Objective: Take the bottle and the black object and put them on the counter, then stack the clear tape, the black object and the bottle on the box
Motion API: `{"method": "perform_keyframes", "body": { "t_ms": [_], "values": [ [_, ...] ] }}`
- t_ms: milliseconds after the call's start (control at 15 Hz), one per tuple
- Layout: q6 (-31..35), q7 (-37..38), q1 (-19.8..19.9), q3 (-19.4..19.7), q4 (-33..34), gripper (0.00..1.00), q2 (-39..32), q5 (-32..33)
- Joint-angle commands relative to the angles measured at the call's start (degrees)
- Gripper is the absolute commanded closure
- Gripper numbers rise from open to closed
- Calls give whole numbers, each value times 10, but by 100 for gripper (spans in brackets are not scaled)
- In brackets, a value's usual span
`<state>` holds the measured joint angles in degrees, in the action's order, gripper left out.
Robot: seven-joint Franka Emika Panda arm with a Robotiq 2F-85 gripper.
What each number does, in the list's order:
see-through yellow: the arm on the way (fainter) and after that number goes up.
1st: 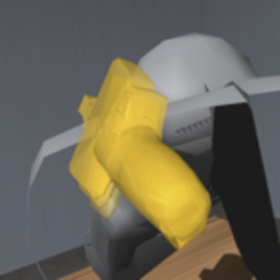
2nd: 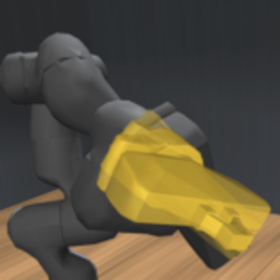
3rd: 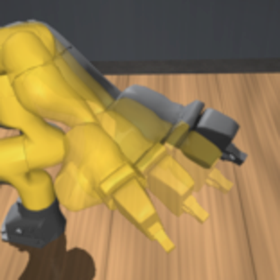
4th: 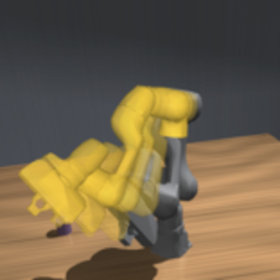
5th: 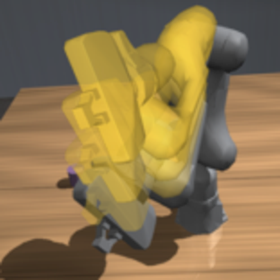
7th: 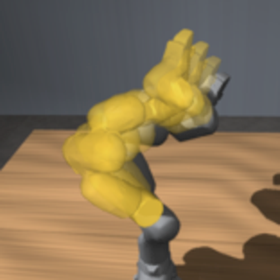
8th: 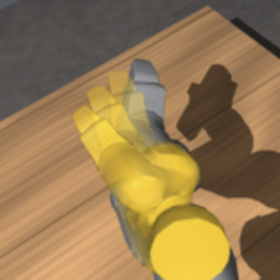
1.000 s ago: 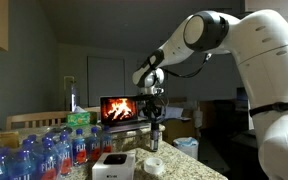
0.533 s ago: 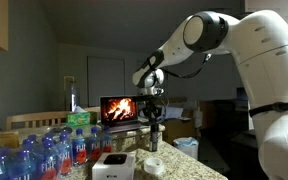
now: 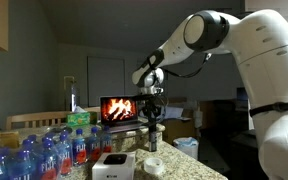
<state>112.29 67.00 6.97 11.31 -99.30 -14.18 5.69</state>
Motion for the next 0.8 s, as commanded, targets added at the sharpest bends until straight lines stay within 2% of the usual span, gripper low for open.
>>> {"method": "perform_keyframes", "body": {
  "t_ms": [0,400,467,533,733],
  "values": [
    [9,5,-5,-1,-15,72,29,5],
    [10,3,-4,-3,-16,72,44,-3],
    [9,1,-3,-4,-16,22,45,-6],
    [10,-2,-2,-4,-16,21,45,-11],
    [9,-15,2,-7,-15,3,38,-37]
  ]
}}
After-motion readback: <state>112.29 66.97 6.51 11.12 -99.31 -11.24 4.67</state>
